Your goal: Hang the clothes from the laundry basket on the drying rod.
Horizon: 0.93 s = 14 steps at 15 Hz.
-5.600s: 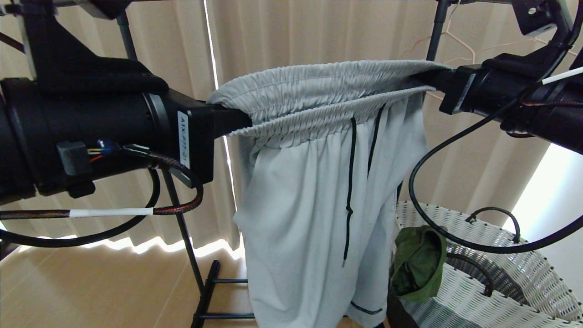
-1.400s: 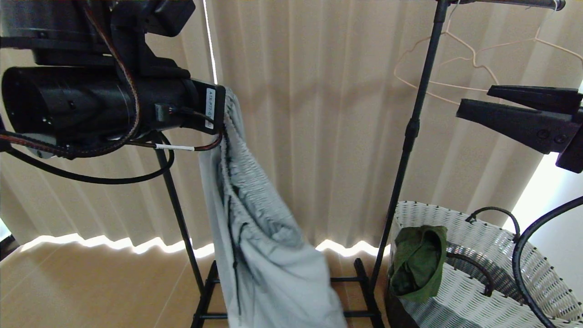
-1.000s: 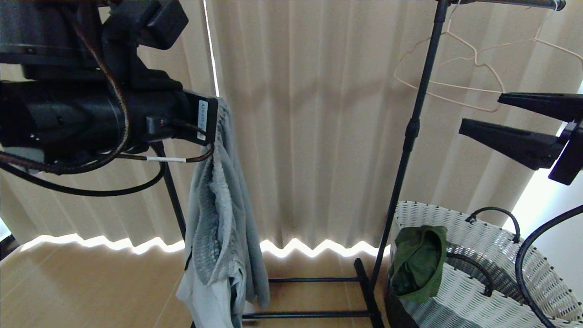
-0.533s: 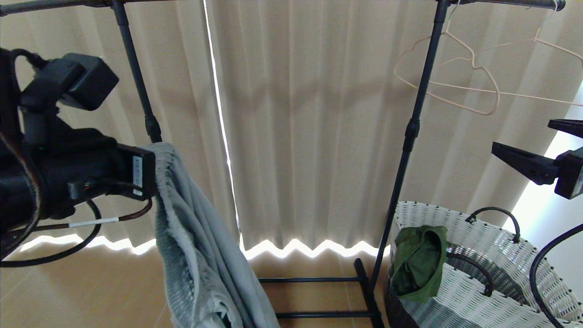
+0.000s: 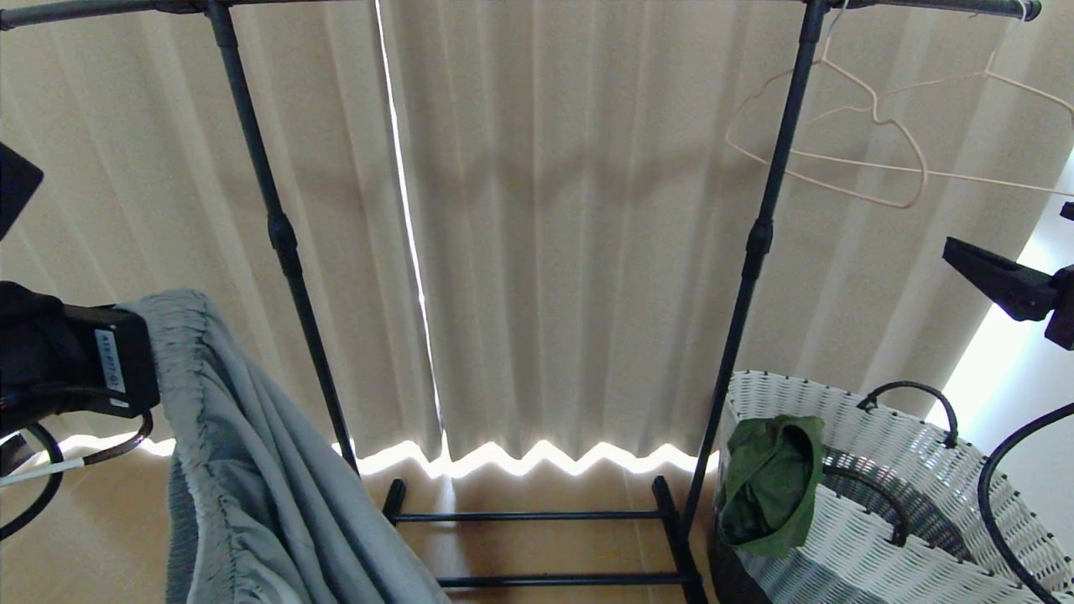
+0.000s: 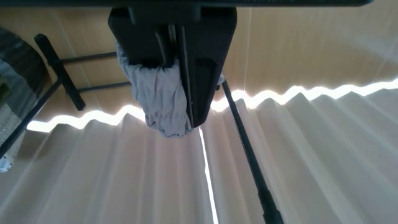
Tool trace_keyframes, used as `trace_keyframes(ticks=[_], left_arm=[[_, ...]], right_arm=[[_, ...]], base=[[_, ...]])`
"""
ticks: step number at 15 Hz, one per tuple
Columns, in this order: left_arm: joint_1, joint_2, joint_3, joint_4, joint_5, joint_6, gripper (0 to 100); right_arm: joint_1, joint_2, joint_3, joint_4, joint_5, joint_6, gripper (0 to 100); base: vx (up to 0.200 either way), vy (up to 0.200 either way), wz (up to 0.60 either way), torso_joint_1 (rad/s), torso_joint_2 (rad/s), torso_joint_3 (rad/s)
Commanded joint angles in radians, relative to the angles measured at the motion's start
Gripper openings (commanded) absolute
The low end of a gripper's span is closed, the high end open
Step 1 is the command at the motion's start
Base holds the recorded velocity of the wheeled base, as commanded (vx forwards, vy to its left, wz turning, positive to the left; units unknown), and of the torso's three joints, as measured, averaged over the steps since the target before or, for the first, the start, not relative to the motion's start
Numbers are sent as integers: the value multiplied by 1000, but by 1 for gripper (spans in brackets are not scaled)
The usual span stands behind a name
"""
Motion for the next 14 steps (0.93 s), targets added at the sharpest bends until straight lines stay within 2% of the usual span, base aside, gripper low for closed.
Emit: trace_keyframes(ticks=[1, 3, 5, 7, 8, 10, 14], left_arm=[[2, -16, 2, 0, -2, 1, 0], [-1, -37, 28, 0, -14, 3, 0], [-1, -57, 42, 0, -65, 11, 0], [-1, -56, 37, 0, -71, 12, 0], [-1, -53, 34, -2, -72, 14, 0], [-1, -50, 33, -2, -71, 17, 0], [1, -37, 37, -80, -71, 57, 0]], right_arm=[[-10, -5, 17, -7, -5, -1, 100], [-16, -6, 58, -8, -25, -4, 100], [-22, -6, 64, -8, -31, -6, 100], [-42, -2, 64, -10, -31, -14, 100], [-65, -2, 67, -10, -30, -61, 100], [-73, -6, 83, -10, -30, -77, 100], [-76, -9, 89, -10, -30, -77, 100]], base=[[0, 0, 0, 0, 0, 0], [0, 0, 0, 0, 0, 0], [0, 0, 0, 0, 0, 0], [0, 0, 0, 0, 0, 0], [0, 0, 0, 0, 0, 0], [0, 0, 0, 0, 0, 0], [0, 0, 0, 0, 0, 0]])
